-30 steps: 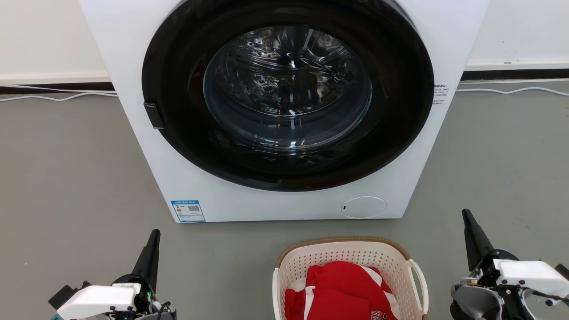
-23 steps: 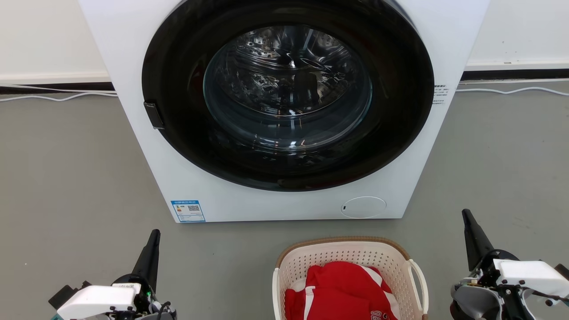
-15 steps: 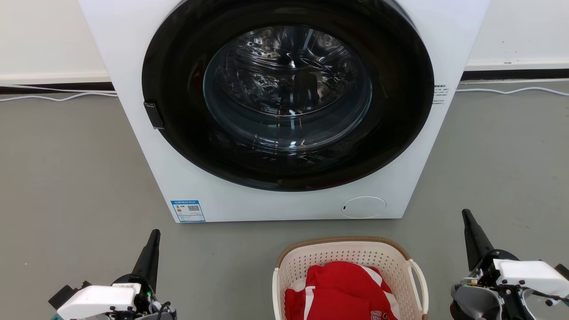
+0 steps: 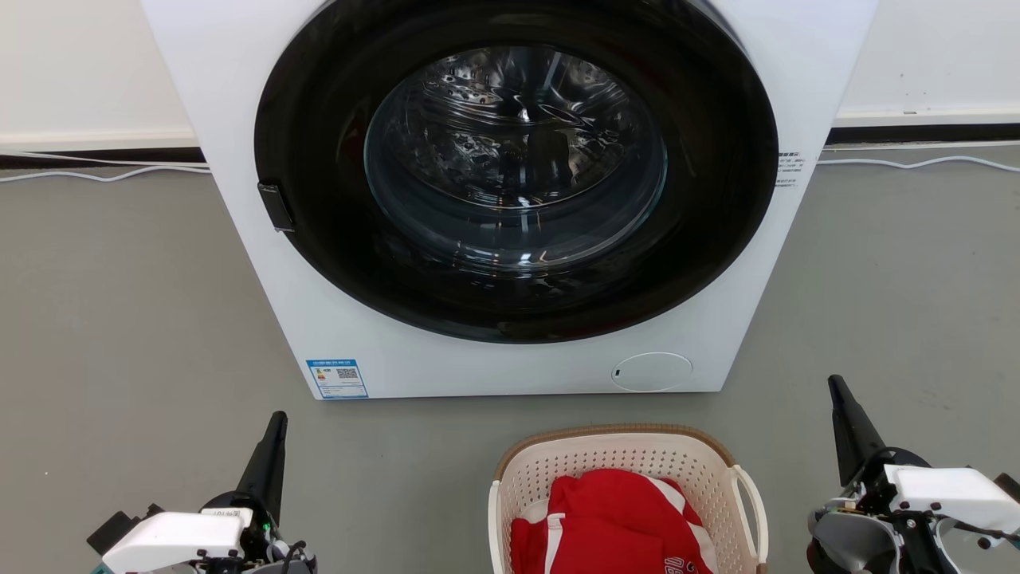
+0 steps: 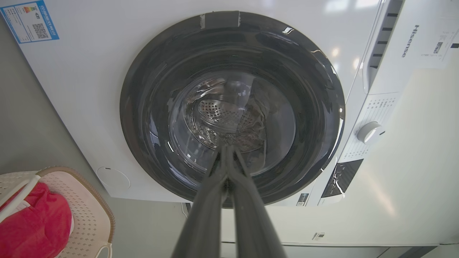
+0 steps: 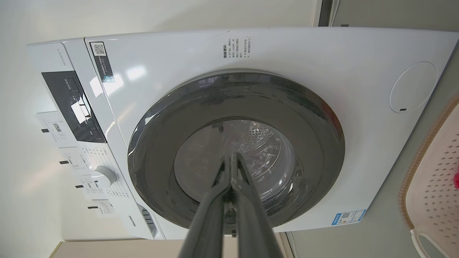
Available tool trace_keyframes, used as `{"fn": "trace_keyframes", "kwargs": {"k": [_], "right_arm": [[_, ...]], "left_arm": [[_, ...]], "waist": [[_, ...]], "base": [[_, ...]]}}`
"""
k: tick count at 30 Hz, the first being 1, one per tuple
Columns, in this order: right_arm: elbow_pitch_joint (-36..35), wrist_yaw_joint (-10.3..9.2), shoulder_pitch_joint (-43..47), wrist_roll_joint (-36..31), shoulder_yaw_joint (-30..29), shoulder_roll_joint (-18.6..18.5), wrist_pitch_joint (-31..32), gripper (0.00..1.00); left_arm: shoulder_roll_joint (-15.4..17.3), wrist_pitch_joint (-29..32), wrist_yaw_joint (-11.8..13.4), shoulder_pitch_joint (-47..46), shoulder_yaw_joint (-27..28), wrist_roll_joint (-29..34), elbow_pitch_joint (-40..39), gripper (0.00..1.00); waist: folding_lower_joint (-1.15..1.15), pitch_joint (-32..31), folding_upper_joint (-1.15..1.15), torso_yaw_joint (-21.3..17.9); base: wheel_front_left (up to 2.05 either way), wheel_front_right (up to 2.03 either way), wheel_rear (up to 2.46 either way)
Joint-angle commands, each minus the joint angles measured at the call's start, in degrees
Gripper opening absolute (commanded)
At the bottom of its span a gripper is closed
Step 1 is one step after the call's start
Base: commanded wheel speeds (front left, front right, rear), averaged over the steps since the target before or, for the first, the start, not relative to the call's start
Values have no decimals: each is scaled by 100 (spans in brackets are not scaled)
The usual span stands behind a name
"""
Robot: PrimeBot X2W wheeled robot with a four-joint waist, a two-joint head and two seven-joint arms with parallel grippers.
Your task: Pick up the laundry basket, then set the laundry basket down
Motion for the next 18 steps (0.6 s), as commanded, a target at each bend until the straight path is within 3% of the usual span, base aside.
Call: {"fn": "trace_keyframes", "kwargs": {"k": [1,18], "right_arm": [[-172,1,-58,39,100,-11,42,0],[-172,1,-58,39,100,-11,42,0]], "left_arm": [[78,10,-15,-318,171,-29,-165,0],[78,10,-15,-318,171,-29,-166,0]], "waist": [[0,0,0,0],[0,0,0,0]], "base": [[0,0,0],[0,0,0]]}}
